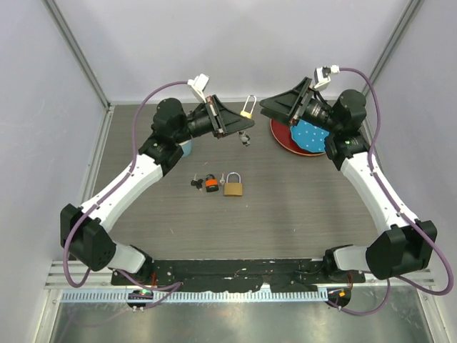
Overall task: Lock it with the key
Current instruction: Lock the lock.
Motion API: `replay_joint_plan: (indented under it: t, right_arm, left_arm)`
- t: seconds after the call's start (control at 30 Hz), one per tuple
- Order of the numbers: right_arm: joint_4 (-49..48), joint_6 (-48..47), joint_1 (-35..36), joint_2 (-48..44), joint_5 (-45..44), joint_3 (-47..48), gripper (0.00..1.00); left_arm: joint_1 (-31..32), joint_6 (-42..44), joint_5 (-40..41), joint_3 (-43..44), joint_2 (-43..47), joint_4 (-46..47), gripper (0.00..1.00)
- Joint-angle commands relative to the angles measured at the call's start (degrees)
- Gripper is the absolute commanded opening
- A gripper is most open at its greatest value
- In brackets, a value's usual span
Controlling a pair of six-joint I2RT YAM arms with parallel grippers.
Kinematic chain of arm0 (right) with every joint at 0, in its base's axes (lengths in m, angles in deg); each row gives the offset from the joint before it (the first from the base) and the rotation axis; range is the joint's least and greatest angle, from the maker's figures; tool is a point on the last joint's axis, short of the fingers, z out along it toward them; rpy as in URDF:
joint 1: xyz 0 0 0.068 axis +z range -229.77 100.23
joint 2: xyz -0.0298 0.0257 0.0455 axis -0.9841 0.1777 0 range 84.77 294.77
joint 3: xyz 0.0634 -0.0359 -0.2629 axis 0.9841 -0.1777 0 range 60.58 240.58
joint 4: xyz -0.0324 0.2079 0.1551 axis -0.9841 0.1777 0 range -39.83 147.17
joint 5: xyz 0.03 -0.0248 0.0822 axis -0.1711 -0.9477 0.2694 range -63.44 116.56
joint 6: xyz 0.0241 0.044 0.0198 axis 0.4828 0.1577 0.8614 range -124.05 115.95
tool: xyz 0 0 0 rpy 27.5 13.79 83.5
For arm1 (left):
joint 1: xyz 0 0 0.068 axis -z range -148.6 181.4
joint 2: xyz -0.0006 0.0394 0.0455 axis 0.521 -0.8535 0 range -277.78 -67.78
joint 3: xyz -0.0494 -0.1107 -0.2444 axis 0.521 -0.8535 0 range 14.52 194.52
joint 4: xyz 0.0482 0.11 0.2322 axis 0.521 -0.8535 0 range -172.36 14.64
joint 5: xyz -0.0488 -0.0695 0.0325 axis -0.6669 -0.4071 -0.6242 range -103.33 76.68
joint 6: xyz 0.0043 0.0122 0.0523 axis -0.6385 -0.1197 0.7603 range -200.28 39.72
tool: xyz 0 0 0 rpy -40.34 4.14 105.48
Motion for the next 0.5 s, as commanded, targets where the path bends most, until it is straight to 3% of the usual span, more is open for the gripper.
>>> replay_joint_plan:
  t: [0.0,0.07,0.27,0.37,0.4,0.47]
  right_arm:
    - [-6.14,2.04,2.46,1.20,-1.66,3.00,0.67]
    - [-6.14,1.95,3.96,1.81,-2.01,3.52,0.64]
    - [-7.28,2.39,5.37,3.04,-2.98,5.10,0.40]
    - [-7.02,2.30,5.72,3.66,-2.45,6.07,0.22]
    - [-6.93,2.39,5.81,3.83,-2.37,6.34,0.07]
    - [-6.49,2.13,6.07,3.92,-2.28,6.34,0.02]
  left_arm:
    - [2.41,-2.55,2.50,1.83,-0.20,9.09,0.00]
    - [3.03,-2.73,2.58,1.92,-0.64,9.44,0.00]
    - [3.56,-2.20,1.97,2.36,-0.99,8.30,0.00]
    - [3.65,-1.67,1.97,2.36,-0.73,7.15,0.00]
    - [3.65,-1.85,1.80,2.27,-0.82,7.24,0.00]
    - [3.65,-1.76,1.44,2.36,-0.82,6.81,0.00]
